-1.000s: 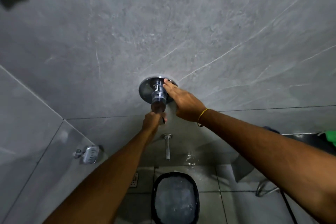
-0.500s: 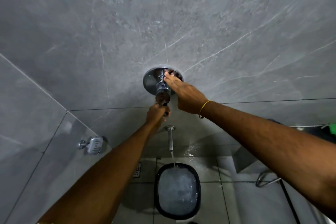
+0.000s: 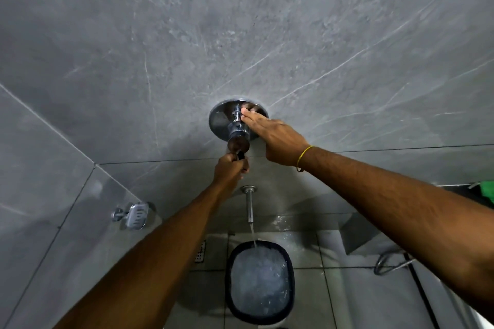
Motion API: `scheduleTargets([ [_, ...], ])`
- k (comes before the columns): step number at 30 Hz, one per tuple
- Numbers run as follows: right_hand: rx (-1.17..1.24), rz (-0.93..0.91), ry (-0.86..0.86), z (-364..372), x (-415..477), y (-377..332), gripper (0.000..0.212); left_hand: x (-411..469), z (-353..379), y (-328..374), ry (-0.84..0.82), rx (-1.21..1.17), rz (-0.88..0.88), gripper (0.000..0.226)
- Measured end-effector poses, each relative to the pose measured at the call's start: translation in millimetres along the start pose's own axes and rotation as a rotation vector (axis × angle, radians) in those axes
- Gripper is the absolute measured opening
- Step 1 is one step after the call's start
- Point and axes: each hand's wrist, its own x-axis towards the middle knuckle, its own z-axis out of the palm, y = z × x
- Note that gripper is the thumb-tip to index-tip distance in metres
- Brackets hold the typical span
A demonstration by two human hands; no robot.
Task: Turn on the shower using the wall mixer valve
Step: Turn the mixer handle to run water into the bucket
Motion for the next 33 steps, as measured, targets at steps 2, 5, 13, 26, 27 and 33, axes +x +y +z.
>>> scheduleTargets([
  [2,-0.020,-0.009,-0.005,1.2,-0.5,3.7,0.103,0.6,1.4,0.9,0.008,-0.014,0.000,0.007],
  [5,-0.061,-0.013,-0.013,3.6,-0.8,9.1,0.107,1.9,3.2,0.9,0.032,-0.027,0.009,0.008],
  [13,-0.163,-0.021,-0.023,7.9,0.1,11.4,0.111,3.5,2.2,-4.7,0.045,-0.067,0.008,0.014],
  [26,-0.330,-0.159,0.290,-34.5,48.4,-6.5,0.053,0.3,-0.7,-4.5,0.012,0.054,0.026,0.025],
  [27,-0.383,-0.195,0.238,-39.1,57.6,-9.1,0.064,-0.5,-0.6,-3.8,0.014,0.078,0.025,0.025],
  [33,-0.776,-0.541,-0.067,-60.9,81.3,-22.1,0.018,-7.1,-4.0,-1.6,-0.003,0.083,0.019,0.009],
])
